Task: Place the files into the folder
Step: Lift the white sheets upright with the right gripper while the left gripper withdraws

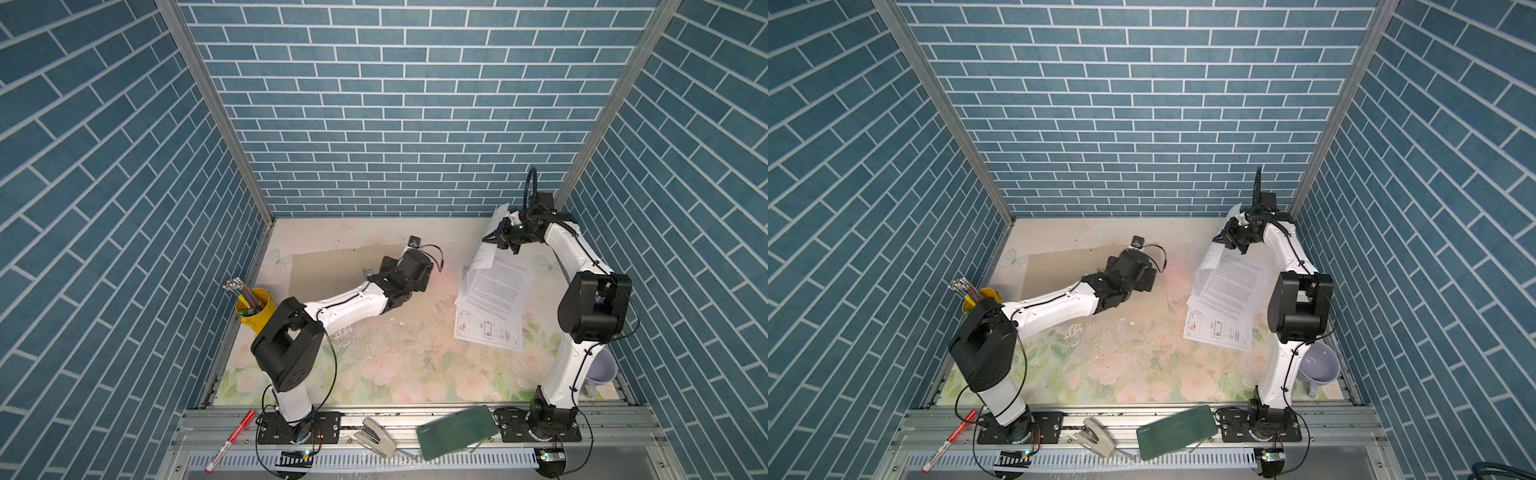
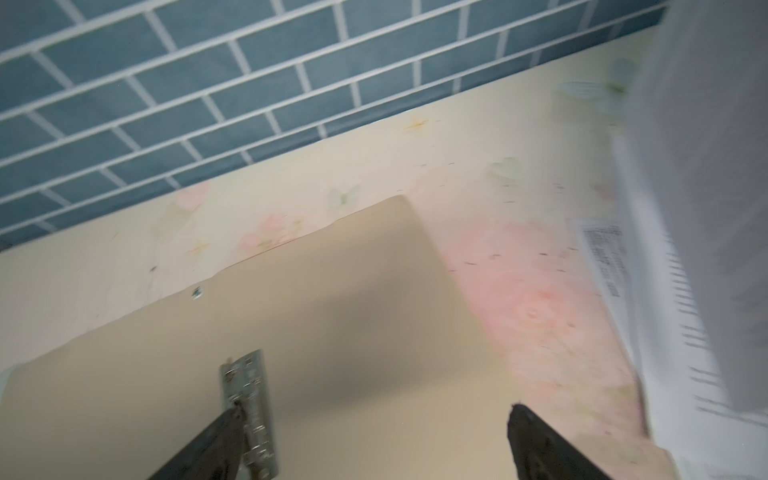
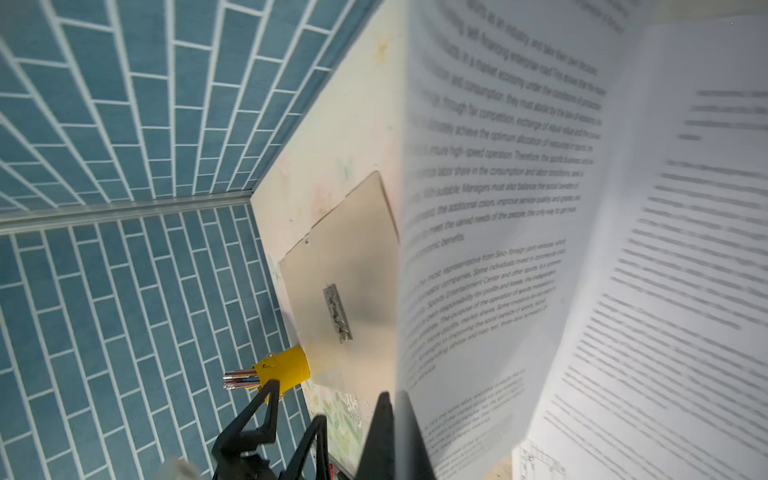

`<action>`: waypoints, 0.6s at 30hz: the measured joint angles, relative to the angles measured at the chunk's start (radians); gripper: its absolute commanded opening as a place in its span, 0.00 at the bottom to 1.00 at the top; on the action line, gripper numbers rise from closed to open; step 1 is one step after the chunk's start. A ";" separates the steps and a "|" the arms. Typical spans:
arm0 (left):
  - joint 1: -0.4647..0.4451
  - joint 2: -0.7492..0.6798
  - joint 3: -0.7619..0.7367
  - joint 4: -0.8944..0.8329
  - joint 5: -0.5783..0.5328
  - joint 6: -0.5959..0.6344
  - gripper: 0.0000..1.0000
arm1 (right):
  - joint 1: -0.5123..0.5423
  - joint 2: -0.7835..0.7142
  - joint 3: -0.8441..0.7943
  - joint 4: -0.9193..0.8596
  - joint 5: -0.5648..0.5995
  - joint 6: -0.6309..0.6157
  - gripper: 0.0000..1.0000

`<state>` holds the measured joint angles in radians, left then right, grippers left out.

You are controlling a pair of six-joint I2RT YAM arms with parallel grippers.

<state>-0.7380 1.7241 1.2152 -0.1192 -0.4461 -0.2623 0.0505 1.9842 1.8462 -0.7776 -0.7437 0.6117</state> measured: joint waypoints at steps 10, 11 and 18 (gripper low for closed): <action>0.264 -0.008 -0.008 -0.154 0.182 -0.114 1.00 | 0.220 0.152 0.341 0.038 -0.032 0.118 0.00; 0.280 0.006 0.001 -0.167 0.200 -0.116 1.00 | 0.236 0.169 0.362 0.044 -0.039 0.129 0.00; 0.362 0.156 0.047 -0.229 0.367 -0.130 0.97 | 0.301 0.240 0.442 0.101 -0.091 0.203 0.00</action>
<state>-0.3759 1.8797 1.2625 -0.3477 -0.0788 -0.3920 0.3515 2.2246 2.2879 -0.6762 -0.8349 0.8146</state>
